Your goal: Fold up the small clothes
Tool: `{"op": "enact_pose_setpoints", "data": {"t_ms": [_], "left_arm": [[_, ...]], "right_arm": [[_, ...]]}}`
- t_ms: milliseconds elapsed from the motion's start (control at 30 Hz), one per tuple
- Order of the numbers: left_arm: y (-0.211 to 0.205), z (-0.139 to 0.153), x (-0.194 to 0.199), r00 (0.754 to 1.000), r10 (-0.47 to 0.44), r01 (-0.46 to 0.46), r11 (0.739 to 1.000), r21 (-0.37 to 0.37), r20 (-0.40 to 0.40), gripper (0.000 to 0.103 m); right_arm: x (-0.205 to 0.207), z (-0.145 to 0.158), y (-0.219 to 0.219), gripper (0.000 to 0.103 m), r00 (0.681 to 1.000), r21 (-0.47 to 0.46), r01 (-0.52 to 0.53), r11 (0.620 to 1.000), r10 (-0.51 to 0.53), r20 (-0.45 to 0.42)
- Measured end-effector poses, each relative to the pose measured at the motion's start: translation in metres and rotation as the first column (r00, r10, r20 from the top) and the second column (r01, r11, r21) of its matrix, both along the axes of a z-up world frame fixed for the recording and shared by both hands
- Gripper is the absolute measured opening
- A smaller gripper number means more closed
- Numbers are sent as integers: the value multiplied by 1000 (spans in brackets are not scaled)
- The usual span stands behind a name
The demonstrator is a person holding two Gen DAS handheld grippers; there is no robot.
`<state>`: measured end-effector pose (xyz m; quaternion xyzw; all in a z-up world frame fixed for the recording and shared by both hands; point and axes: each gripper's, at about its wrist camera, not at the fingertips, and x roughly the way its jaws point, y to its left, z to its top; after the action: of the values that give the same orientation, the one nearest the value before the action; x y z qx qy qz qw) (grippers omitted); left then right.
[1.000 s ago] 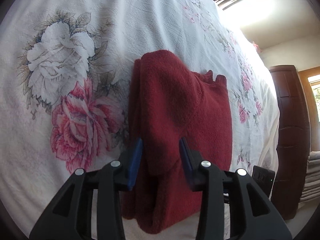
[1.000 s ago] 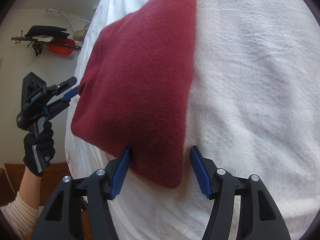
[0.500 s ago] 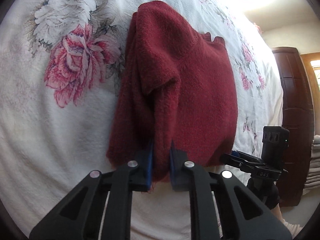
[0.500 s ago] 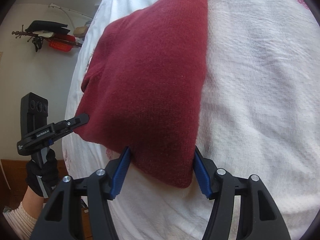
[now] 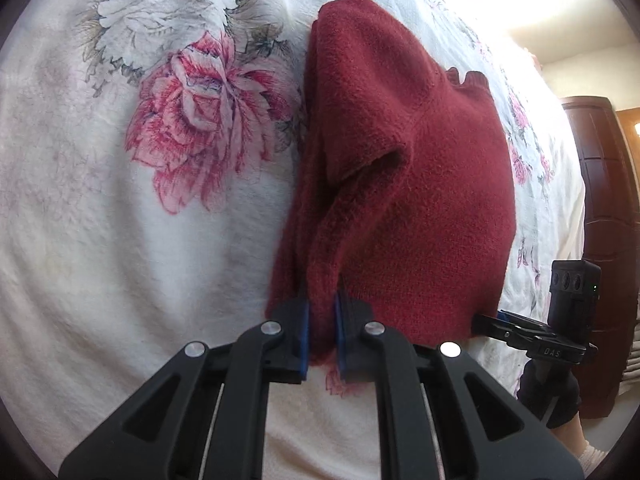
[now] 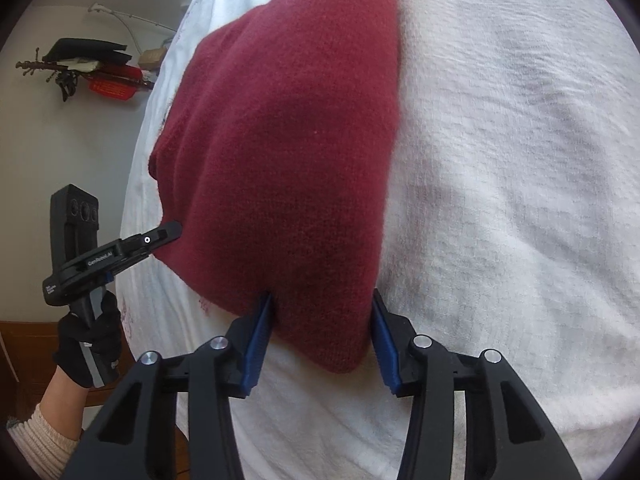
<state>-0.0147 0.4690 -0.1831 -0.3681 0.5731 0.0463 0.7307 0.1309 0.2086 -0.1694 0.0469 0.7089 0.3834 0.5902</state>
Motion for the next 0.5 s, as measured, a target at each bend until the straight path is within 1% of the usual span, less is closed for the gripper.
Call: {"op": "enact_pose_setpoints", "data": {"t_ms": [67, 100, 133, 200, 267, 300, 333, 367, 400, 467, 500], "left_arm": [[1, 1, 1, 1000, -3, 3, 1000, -2, 1, 11], [2, 4, 1, 1000, -7, 7, 1000, -3, 3, 15], [5, 8, 0, 1000, -8, 8, 1000, 4, -2, 26], [11, 22, -2, 1000, -4, 4, 998, 56, 1, 40], [21, 43, 2, 999, -9, 4, 994, 107, 52, 45], [26, 52, 7, 997, -11, 1, 990, 142, 72, 51], [32, 59, 15, 996, -15, -1, 984, 176, 90, 59], [38, 63, 25, 995, -15, -6, 980, 198, 101, 62], [44, 64, 38, 994, -9, -13, 978, 207, 105, 62], [56, 61, 67, 993, -2, -21, 982, 190, 117, 62], [62, 58, 81, 994, 8, -30, 980, 195, 113, 62]], "right_arm": [[1, 0, 1, 46, 1000, -1, -13, 1000, 13, -4], [2, 1, 3, 47, 1000, 1, -23, 1000, 23, -9], [3, 4, 4, 51, 1000, 3, -29, 1000, 29, -10], [13, 13, 0, 56, 1000, 8, -23, 1000, 23, 13], [27, 24, -9, 61, 999, 27, 10, 1000, -11, 39], [35, 28, -13, 62, 999, 42, 32, 999, -33, 42], [43, 30, -18, 63, 998, 52, 52, 997, -54, 43], [51, 32, -21, 63, 996, 57, 69, 996, -72, 47], [58, 33, -21, 64, 995, 58, 80, 995, -83, 54], [69, 35, -20, 64, 993, 48, 91, 995, -95, 71], [72, 35, -19, 64, 993, 49, 93, 995, -96, 74]]}}
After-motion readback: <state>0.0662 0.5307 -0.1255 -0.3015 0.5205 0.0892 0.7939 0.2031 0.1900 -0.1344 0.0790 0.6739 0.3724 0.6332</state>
